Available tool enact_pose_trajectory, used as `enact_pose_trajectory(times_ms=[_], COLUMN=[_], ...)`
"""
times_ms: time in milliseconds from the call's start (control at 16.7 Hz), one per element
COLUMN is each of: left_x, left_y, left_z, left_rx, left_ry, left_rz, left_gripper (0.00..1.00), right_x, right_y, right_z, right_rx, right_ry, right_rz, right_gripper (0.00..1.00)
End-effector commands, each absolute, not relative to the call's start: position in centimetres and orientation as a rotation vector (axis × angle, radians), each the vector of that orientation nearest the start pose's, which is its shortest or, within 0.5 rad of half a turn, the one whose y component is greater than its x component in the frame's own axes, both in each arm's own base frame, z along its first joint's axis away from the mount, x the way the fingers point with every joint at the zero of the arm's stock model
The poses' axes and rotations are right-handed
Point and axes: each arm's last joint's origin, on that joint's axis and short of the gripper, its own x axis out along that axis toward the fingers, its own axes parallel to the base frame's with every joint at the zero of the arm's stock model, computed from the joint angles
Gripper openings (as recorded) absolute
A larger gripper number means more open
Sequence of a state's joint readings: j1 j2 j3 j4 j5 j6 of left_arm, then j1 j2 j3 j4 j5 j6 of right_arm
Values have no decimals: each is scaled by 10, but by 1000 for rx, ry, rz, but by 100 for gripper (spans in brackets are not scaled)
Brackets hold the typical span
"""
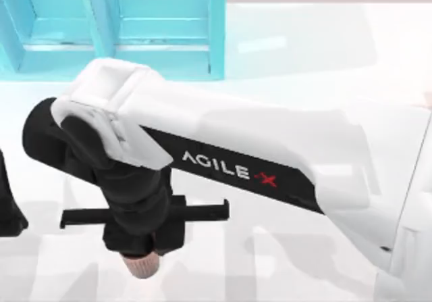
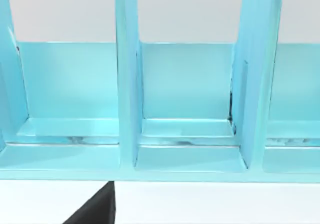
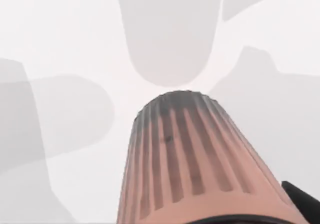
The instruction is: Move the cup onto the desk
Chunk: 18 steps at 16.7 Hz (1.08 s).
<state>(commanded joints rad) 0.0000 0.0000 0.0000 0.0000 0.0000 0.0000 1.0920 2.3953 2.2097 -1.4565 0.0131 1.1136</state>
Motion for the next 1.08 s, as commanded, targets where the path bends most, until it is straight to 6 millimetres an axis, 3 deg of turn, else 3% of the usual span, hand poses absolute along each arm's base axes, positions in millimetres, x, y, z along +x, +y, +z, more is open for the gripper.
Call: enact_pose_trajectory(times_ms=[720, 1080], left_x=[106, 106], left_y=[-1, -1], left_z=[160, 160], left_rx=[0, 0], left_ry=[0, 0], left_rz=[0, 0], left_gripper=[100, 100], right_x=[209, 209], right_y=[415, 415], right_z=[194, 194], right_rx=[-45, -45], right_ry=[1595, 1595], right_rz=[-61, -61], right_gripper=[98, 100])
